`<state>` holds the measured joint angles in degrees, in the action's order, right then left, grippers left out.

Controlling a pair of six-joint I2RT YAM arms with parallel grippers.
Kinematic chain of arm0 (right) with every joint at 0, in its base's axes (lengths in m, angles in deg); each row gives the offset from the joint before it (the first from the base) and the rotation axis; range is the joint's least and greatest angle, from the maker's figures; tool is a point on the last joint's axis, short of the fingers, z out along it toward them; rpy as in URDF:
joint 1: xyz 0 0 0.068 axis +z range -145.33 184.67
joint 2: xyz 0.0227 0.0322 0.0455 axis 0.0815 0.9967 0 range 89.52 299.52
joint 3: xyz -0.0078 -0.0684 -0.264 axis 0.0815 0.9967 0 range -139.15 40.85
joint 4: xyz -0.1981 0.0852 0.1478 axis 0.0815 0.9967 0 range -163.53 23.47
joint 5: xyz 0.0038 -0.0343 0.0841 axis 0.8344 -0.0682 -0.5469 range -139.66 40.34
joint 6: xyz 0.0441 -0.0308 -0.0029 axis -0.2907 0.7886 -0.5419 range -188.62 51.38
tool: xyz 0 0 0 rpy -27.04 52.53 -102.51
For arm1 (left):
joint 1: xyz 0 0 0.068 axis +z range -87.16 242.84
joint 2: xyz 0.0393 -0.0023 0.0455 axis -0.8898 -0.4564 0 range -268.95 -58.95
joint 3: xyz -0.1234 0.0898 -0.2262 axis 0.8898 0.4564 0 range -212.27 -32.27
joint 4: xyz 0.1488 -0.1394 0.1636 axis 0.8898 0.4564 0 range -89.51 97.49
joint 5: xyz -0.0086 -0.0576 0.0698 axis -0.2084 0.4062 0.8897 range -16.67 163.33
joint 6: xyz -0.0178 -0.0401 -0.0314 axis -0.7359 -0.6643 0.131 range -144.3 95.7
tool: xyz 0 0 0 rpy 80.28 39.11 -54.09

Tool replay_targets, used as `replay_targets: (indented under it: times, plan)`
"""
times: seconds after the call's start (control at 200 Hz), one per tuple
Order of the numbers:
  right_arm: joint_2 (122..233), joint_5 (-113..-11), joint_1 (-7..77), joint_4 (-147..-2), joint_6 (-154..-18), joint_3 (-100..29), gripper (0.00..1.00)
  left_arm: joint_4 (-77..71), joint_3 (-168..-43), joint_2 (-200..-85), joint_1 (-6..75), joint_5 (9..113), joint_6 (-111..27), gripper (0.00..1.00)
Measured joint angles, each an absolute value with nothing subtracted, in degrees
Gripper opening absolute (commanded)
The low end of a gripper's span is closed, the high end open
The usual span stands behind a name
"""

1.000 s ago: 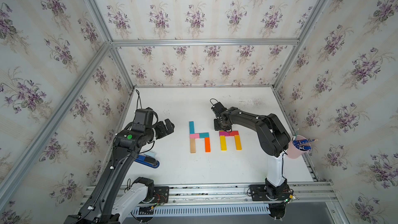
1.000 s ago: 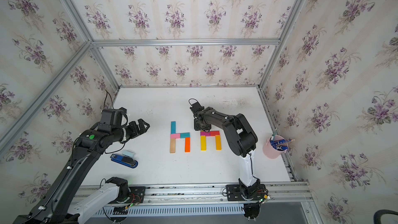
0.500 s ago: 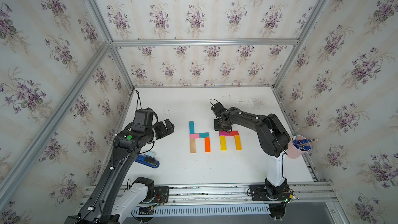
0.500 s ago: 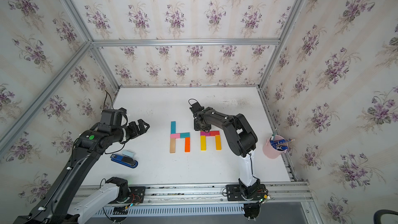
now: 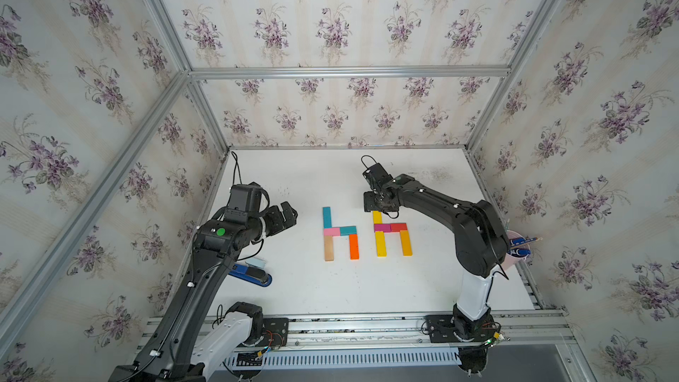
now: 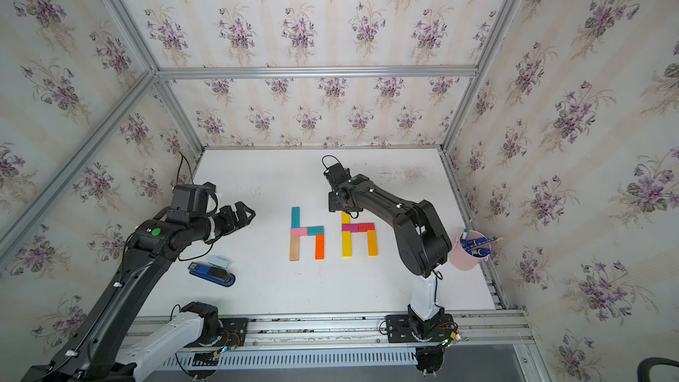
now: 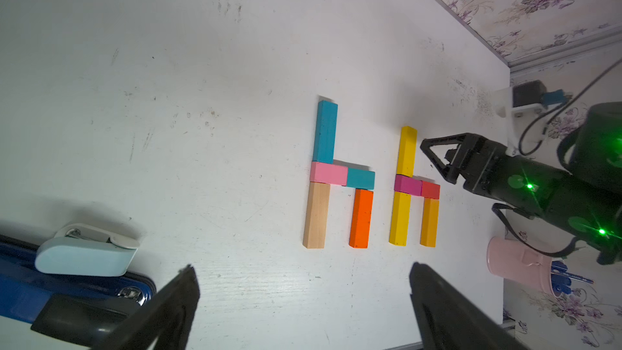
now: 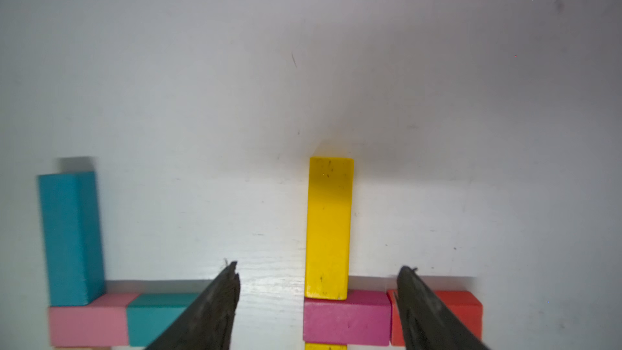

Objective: Assemble the letter h with building blocks
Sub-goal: Reset both arms

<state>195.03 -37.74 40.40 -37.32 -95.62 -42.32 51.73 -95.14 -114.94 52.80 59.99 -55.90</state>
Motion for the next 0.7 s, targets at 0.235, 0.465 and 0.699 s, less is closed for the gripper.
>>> replay_targets:
  times: [0.235,0.465,0.699]
  plan:
    - [166.53,-27.86,40.38,-50.48,-94.53,-29.80,0.99,42.37,-101.87,-112.88,52.82,71.05,-48.66,1.00]
    - [138.71,-18.51,40.24,-87.07,-84.43,10.20,1.00,22.88,-86.20,-117.67,53.72,93.86,-39.29,1.00]
    - [140.00,-4.98,30.67,-95.61,-79.42,18.81,1.00,7.86,-69.07,-126.15,60.91,102.41,-38.83,1.00]
